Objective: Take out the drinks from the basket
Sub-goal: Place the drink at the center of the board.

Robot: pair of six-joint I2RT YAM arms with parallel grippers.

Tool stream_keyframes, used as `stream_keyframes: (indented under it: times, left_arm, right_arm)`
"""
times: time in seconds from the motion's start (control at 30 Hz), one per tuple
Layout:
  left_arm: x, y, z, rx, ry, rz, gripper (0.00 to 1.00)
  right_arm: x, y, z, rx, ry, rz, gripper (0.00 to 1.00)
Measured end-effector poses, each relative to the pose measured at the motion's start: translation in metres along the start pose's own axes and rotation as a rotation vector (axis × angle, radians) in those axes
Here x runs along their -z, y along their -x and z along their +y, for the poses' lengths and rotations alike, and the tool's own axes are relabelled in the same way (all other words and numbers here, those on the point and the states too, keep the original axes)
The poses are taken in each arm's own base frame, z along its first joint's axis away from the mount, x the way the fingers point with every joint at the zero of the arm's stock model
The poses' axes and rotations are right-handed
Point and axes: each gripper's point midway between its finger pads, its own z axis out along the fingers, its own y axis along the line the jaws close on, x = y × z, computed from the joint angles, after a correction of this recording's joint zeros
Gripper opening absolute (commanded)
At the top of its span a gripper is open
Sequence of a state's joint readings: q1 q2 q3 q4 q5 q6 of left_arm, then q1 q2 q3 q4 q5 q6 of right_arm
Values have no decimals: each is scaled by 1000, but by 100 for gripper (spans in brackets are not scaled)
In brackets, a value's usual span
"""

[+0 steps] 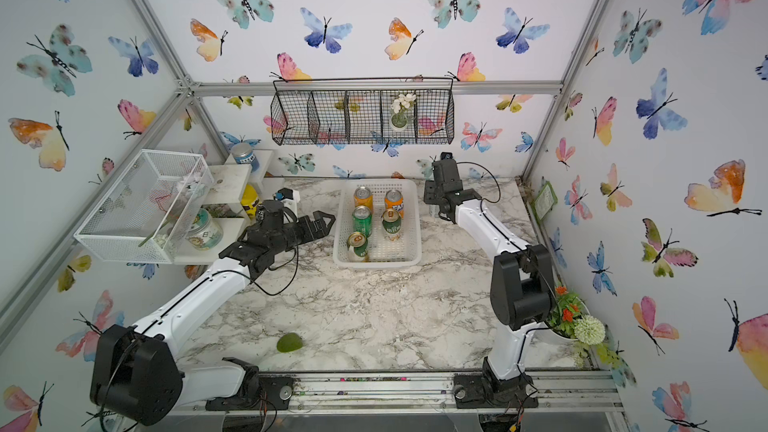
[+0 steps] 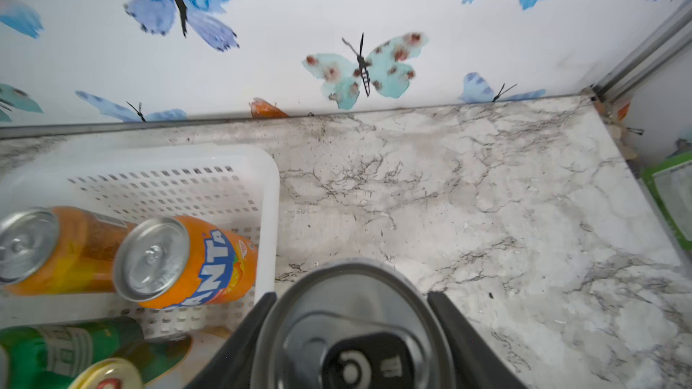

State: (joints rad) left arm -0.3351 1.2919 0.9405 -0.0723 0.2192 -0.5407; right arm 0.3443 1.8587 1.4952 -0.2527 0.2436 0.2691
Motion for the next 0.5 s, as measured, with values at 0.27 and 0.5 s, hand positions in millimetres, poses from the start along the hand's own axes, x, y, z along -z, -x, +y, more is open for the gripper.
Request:
stream_keyframes:
  times: [0.27, 0.5]
  left_arm:
    - [0, 0, 0, 0, 0, 0, 99]
    - [-2, -1, 1, 1, 3, 5, 99]
  right_arm:
    - [-21, -39, 0, -11, 1, 68, 2]
    - [-23, -36, 5, -44, 25, 45, 41]
